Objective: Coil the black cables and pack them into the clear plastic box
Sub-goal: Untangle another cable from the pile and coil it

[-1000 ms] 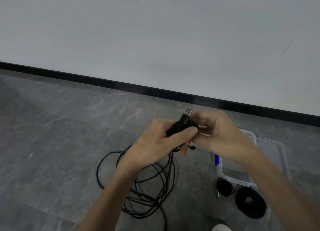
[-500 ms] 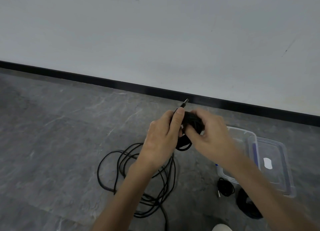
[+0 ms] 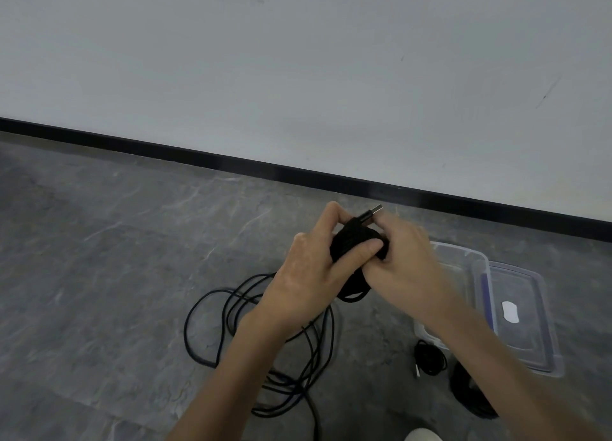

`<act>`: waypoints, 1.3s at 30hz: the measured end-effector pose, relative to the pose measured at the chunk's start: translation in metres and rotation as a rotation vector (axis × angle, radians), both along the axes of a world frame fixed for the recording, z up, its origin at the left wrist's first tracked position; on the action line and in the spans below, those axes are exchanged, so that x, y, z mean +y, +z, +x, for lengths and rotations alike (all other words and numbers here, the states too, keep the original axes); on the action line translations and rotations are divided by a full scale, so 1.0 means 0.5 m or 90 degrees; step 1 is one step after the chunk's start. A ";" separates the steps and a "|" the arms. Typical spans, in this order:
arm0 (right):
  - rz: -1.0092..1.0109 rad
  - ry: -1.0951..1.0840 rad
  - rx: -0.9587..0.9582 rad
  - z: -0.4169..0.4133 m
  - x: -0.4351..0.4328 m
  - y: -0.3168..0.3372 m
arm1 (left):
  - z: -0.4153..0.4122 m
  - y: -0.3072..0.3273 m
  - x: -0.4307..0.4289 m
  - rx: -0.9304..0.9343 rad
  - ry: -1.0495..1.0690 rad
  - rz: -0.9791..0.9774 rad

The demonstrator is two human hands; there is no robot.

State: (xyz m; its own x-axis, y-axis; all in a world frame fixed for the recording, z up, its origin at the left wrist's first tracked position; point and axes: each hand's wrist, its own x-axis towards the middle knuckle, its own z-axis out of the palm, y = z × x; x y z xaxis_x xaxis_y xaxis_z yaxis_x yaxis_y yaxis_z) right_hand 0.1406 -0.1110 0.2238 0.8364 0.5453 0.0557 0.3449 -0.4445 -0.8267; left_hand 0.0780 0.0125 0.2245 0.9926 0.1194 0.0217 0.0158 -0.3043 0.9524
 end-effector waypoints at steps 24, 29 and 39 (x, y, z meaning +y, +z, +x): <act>0.107 0.021 0.260 0.006 -0.010 0.015 | 0.000 0.003 0.007 -0.060 0.064 0.020; 0.236 0.129 0.509 0.042 -0.048 0.027 | 0.002 0.001 0.016 -0.065 0.060 -0.006; 0.168 -0.076 0.621 0.044 -0.040 0.014 | 0.002 -0.015 0.003 -0.042 -0.052 -0.038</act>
State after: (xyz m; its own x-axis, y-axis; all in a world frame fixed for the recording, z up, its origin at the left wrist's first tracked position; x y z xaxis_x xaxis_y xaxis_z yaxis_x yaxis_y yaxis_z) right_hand 0.1627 -0.1310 0.2309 0.6297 0.5245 -0.5731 -0.5668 -0.1944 -0.8006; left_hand 0.0791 0.0140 0.2168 0.9957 0.0417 0.0826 -0.0700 -0.2443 0.9672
